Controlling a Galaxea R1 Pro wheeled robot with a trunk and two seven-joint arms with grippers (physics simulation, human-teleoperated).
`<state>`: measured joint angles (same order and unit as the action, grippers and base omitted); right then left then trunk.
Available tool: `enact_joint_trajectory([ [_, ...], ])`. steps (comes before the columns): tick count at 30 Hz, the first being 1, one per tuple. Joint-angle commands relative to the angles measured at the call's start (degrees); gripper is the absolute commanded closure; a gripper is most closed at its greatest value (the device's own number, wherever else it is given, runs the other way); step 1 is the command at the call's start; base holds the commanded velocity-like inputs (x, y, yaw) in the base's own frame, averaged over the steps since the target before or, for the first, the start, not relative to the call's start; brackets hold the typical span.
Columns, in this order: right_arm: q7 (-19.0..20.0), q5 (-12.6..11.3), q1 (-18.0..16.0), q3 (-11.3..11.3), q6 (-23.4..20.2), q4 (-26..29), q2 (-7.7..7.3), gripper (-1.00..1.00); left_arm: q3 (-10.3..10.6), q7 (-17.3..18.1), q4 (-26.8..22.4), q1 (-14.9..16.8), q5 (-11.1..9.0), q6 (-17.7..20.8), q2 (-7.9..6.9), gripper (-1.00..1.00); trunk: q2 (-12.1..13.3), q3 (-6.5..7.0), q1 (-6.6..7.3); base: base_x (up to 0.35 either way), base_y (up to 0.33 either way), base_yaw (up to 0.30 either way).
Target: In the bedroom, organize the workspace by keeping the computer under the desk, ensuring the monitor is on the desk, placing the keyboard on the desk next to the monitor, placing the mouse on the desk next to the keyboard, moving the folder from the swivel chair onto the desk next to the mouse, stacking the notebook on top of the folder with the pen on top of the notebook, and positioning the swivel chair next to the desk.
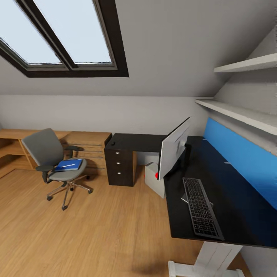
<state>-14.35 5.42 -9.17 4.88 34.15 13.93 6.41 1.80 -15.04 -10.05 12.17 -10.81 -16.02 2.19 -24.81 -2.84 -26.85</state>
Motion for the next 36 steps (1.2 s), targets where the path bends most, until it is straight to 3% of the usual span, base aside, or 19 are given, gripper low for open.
enact_joint_trajectory([
  [1,-0.6,0.6,-0.1,0.2,0.0,0.0,-0.02,-1.0,0.2,-0.2,0.0,0.0,-0.4,-0.2,0.01,-1.0,-0.1,-0.12,-0.03,-0.001,-0.346,0.0],
  [17,-0.6,0.6,-0.1,0.2,0.0,0.0,-0.08,-1.0,0.2,-0.1,0.0,0.0,-0.4,-0.3,-0.02,-1.0,-0.1,-0.12,-0.03,0.0,-0.335,0.0],
  [32,-0.6,0.6,-0.1,0.2,0.0,0.0,-0.08,-1.0,0.2,-0.2,0.0,0.0,-0.4,-0.7,-0.03,-1.0,-0.1,-0.12,-0.03,0.0,-0.037,0.0],
  [36,-0.7,0.6,-0.1,0.2,0.0,0.0,-0.08,-1.0,0.2,-0.2,0.0,0.0,-0.4,-0.9,0.0,-1.0,1.5,0.59,0.85,0.0,-0.001,0.0],
])
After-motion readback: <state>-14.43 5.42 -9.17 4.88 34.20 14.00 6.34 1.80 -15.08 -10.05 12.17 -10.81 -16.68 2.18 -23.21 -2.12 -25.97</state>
